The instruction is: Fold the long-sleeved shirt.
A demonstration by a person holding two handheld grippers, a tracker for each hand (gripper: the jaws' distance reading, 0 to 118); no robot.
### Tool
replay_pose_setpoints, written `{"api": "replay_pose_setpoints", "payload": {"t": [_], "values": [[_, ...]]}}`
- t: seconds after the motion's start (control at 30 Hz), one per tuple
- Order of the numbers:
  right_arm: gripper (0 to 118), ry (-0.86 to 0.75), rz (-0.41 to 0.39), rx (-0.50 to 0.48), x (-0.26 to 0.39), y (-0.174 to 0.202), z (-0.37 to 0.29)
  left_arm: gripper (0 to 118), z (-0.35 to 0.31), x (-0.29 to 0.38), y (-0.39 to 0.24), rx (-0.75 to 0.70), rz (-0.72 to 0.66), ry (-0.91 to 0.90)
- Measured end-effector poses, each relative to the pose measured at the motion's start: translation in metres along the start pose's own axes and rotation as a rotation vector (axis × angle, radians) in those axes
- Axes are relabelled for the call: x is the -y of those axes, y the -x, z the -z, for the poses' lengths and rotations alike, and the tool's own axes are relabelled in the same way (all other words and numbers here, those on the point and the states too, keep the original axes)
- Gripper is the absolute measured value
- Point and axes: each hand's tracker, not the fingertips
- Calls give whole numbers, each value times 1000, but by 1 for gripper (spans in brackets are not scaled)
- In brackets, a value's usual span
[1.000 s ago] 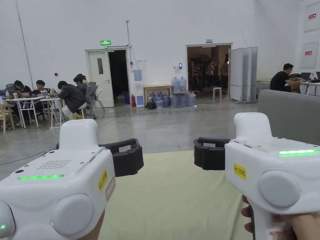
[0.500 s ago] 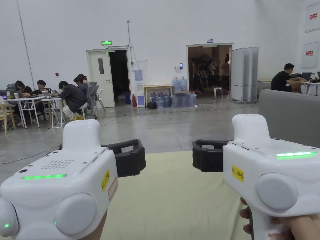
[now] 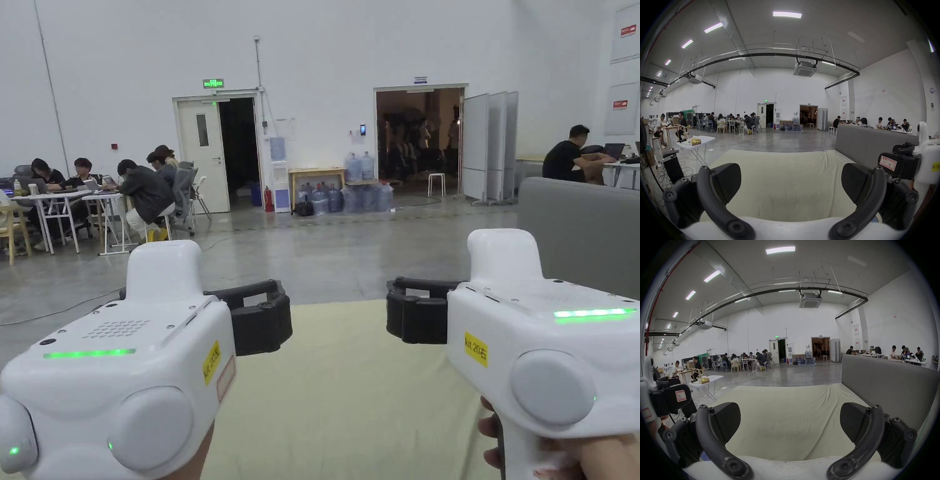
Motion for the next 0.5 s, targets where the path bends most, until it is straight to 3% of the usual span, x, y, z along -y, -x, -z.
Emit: {"api": "replay_pose_setpoints", "payload": {"t": [0.17,0.5], "values": [[118,-14,-8,-22,2,2,-2,118,1,2,0,-2,2,5],[118,-3,48,-40,0,-5,0,118,3,4,-1,-6,8,20]]}}
